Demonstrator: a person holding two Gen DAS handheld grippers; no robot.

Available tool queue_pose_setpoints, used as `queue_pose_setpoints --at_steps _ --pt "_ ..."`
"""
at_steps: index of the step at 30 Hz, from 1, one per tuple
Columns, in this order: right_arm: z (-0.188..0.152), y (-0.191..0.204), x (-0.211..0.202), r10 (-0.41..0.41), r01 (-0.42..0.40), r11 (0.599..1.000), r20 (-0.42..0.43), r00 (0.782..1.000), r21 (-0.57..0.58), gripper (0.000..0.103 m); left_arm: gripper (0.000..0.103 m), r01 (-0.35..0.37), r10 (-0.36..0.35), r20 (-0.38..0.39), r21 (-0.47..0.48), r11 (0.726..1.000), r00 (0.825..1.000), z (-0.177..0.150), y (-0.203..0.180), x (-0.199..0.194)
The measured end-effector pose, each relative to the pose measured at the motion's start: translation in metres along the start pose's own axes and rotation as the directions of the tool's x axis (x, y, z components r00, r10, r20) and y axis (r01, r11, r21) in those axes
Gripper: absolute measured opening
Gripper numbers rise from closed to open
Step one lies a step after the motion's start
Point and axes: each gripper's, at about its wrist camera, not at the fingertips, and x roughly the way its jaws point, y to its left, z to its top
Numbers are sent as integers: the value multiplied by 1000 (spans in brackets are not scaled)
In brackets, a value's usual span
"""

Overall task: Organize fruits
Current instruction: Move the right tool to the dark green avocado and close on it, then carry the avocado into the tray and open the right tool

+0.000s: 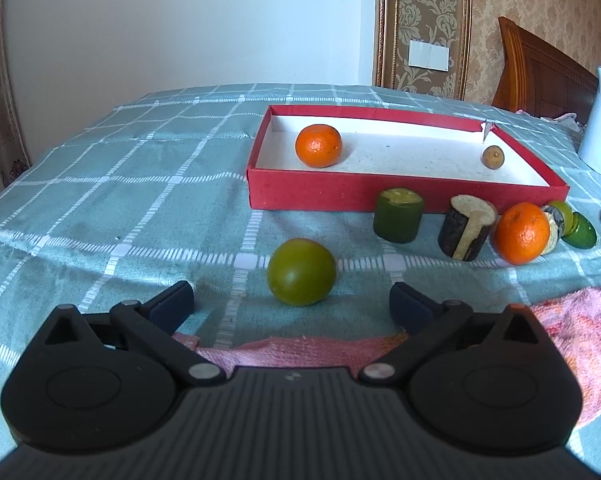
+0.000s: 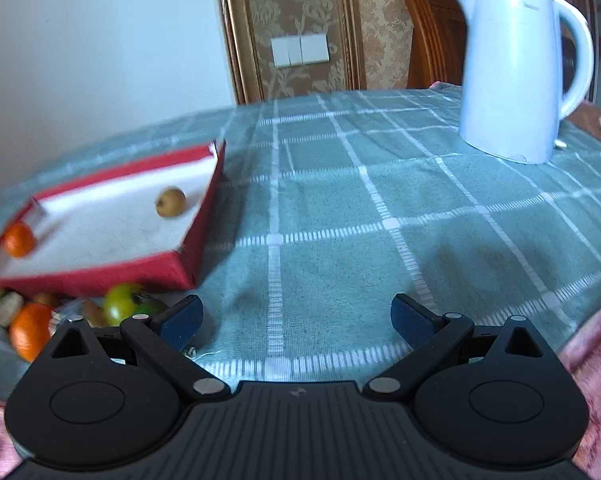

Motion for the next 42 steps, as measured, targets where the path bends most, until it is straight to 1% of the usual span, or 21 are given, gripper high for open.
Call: queue_pose_setpoints --at_steps 5,8,12,14,15,16,18,20,23,25,28,33,37,40,42 --pt "-7 1 -21 57 -55 997 32 998 -51 101 103 0 0 0 0 1000 1000 0 0 0" --pt "-10 13 -25 89 -85 990 34 995 -111 101 103 0 0 0 0 1000 1000 0 0 0" --pt "-12 30 -24 140 -129 969 36 990 -212 100 103 0 0 0 0 1000 1000 0 0 0" --pt "-12 36 -22 150 -136 958 39 988 -253 93 103 0 0 0 0 1000 1000 0 0 0" --pt "-11 39 -21 164 -149 951 34 986 -272 92 103 0 0 0 0 1000 1000 0 0 0" --pt "-11 42 -19 181 -167 943 25 983 -289 88 103 0 0 0 0 1000 1000 0 0 0" --pt "-10 45 -14 191 -183 933 -2 982 -309 85 103 0 0 0 0 1000 1000 0 0 0" --pt "-10 49 -10 199 -194 924 -19 980 -329 76 103 0 0 0 0 1000 1000 0 0 0" --pt "-10 53 -3 211 -215 912 -51 976 -349 66 103 0 0 0 0 1000 1000 0 0 0" --pt "-11 56 2 210 -218 905 -63 976 -364 61 103 0 0 0 0 1000 1000 0 0 0" --pt "-13 60 9 193 -204 899 -68 979 -389 60 103 0 0 0 0 1000 1000 0 0 0" --pt "-16 64 10 201 -210 887 -67 977 -412 52 103 0 0 1 0 1000 1000 0 0 0" --pt "-18 68 7 207 -215 877 -65 976 -429 40 103 0 0 1 0 1000 1000 -1 0 0" --pt "-24 75 3 178 -173 868 -34 983 -466 34 103 0 0 1 0 1000 1000 -1 0 0" --pt "-26 78 2 163 -154 865 -23 986 -478 34 103 0 0 1 0 1000 1000 0 0 0"
